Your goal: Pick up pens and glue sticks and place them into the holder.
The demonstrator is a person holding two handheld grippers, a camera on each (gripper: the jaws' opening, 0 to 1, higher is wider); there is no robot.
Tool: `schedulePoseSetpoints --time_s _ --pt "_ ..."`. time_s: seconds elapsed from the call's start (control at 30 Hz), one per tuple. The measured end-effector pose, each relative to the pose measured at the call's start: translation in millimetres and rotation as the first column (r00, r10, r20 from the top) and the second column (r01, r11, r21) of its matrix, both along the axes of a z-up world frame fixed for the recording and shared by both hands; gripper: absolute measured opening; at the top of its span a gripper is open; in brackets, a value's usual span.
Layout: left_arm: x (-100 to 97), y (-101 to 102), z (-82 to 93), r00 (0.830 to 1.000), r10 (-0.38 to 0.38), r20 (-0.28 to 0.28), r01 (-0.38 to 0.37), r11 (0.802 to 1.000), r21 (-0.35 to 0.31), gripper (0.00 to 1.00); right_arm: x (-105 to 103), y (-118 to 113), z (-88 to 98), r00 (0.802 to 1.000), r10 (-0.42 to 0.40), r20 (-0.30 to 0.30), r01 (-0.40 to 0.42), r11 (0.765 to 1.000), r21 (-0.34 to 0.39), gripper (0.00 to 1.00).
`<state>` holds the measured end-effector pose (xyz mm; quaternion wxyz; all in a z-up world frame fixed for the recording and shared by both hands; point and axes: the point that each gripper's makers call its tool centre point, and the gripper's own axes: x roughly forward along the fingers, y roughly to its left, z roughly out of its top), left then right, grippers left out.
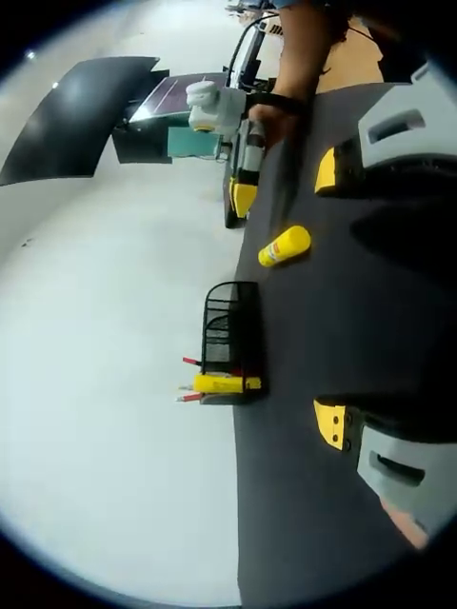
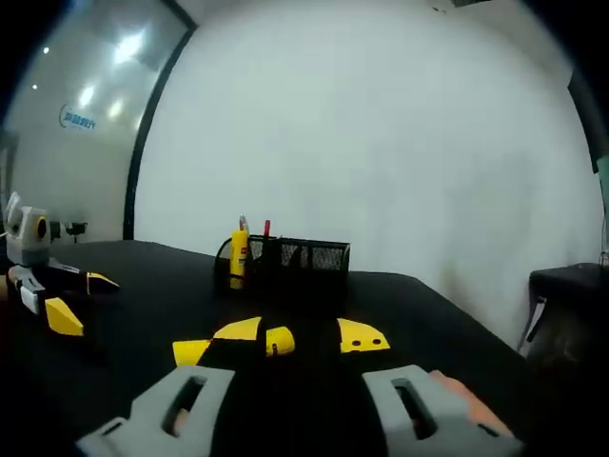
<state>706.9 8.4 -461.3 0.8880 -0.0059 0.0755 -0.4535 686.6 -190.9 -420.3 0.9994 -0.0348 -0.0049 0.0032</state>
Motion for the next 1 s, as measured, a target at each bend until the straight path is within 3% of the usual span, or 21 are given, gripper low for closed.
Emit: schedulePoseSetpoints --time_s 0.13,0.23,0.33,0.37,0.47,0.57,0.73,0.77,0.83,1.0 --pt "-0.5 -1 0.8 1.000 0.001 0.005 -0.001 1.000 0.000 0.77 0 0 -1.0 1.000 -0.001 0.004 0.001 1.000 -0.024 0.30" --pt "-3.6 -6 0.3 1.000 -0.004 -0.009 0.004 1.000 0.011 0.68 2 -5 -3.4 1.000 -0.012 -0.002 0.012 1.000 -0.024 0.34" --pt "-0.9 -6 -4.2 0.998 0.041 -0.036 -0.040 0.998 0.045 0.68 2 -11 -3.2 1.000 -0.028 0.002 0.028 1.000 -0.012 0.35" --pt "-0.3 -5 -4.6 0.996 0.064 -0.065 -0.061 0.997 0.037 0.69 2 -12 -3.0 0.999 -0.034 0.004 0.034 0.999 -0.014 0.36" --pt "-0.3 -12 2.9 0.993 0.095 -0.068 -0.095 0.996 0.004 0.69 1 -14 -0.6 0.999 -0.051 0.017 0.052 0.998 -0.032 0.40" --pt "-1.9 -25 5.0 0.992 0.111 -0.063 -0.110 0.994 0.021 0.65 0 -17 0.0 0.998 -0.063 0.020 0.064 0.997 -0.038 0.41" --pt "-9.9 -62 9.5 0.996 0.059 -0.065 -0.057 0.998 0.025 0.62 -1 -21 2.4 0.997 -0.073 0.035 0.074 0.997 -0.013 0.40" --pt "-11.2 -67 4.4 0.994 0.057 -0.095 -0.052 0.997 0.050 0.60 -2 -22 2.4 0.996 -0.076 0.035 0.076 0.997 -0.010 0.40" --pt "-9.0 -77 3.6 0.993 0.066 -0.093 -0.060 0.996 0.062 0.55 -2 -23 3.1 0.996 -0.081 0.039 0.081 0.997 -0.002 0.39" --pt "-6.7 -100 -11.7 0.991 0.056 -0.122 -0.040 0.990 0.135 0.54 -2 -24 3.6 0.996 -0.083 0.043 0.083 0.997 0.004 0.38"
